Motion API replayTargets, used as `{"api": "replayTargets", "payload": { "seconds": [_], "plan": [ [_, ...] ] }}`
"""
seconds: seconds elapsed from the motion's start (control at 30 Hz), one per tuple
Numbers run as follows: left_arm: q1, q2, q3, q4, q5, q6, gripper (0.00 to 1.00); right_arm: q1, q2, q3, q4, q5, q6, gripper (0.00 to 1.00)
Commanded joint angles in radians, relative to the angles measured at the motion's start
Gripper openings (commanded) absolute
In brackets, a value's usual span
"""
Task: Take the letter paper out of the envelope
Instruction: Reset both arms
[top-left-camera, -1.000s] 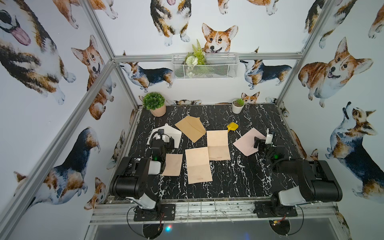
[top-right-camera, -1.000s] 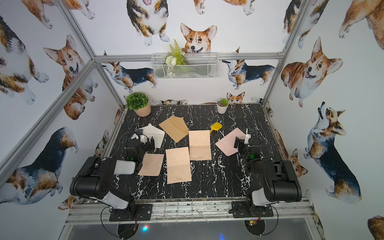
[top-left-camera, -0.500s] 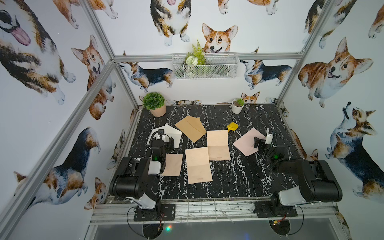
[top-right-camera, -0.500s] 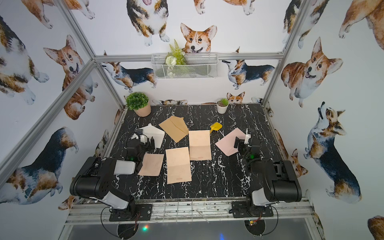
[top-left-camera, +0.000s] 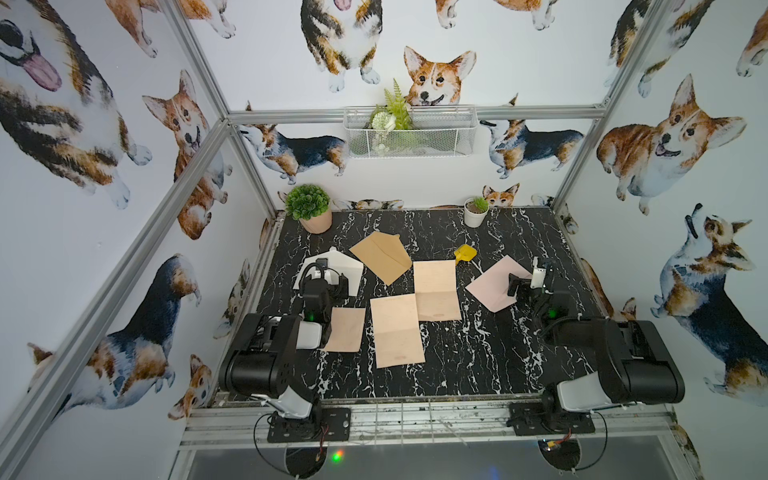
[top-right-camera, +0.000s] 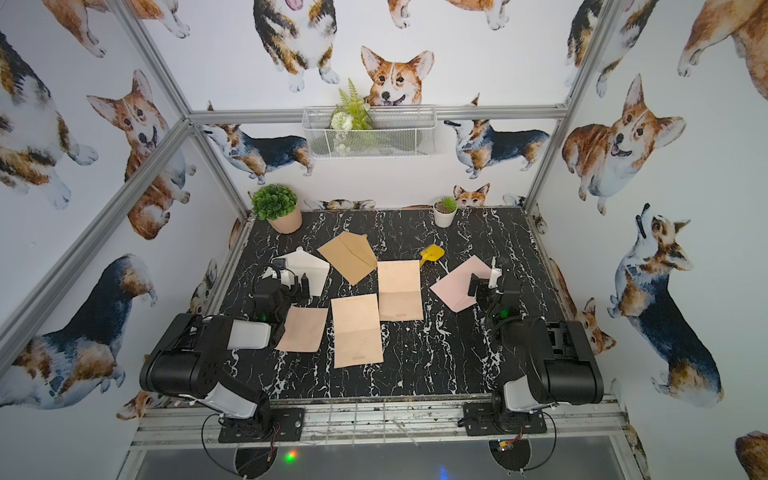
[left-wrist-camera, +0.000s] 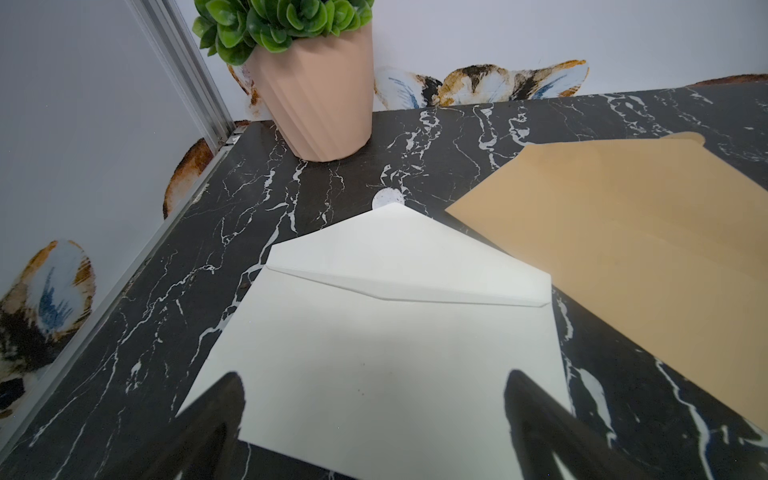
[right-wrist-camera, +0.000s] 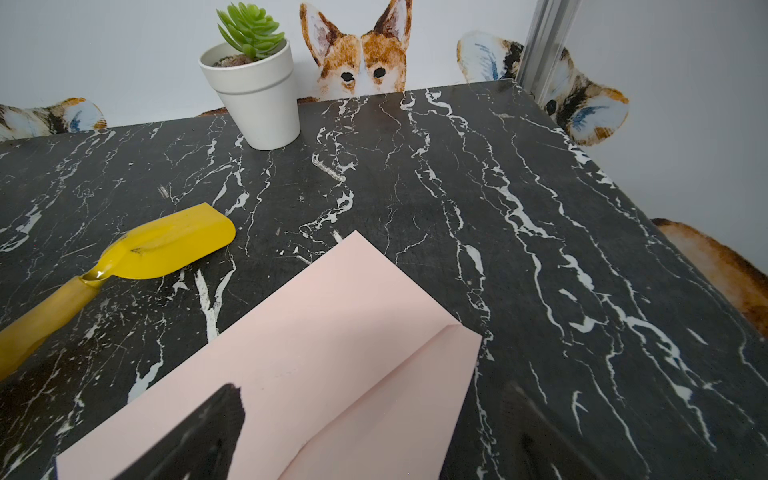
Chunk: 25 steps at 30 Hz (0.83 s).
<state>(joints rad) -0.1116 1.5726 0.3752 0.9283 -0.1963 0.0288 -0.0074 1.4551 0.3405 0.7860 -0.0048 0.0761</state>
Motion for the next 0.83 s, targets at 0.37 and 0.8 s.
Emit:
{"api": "replayTargets", "payload": {
  "seconds": [0.37,0.8],
  "plan": [
    [0.002,0.000,0.005,0.007,0.004,0.004,1.00,0.000,-0.001,0.005,0.009,-0.005,-0.015,1.00],
    [0.029,0.000,0.019,-0.022,0.057,-0.007,1.00,0.000,-0.001,0.005,0.009,-0.005,-0.015,1.00]
  ]
}}
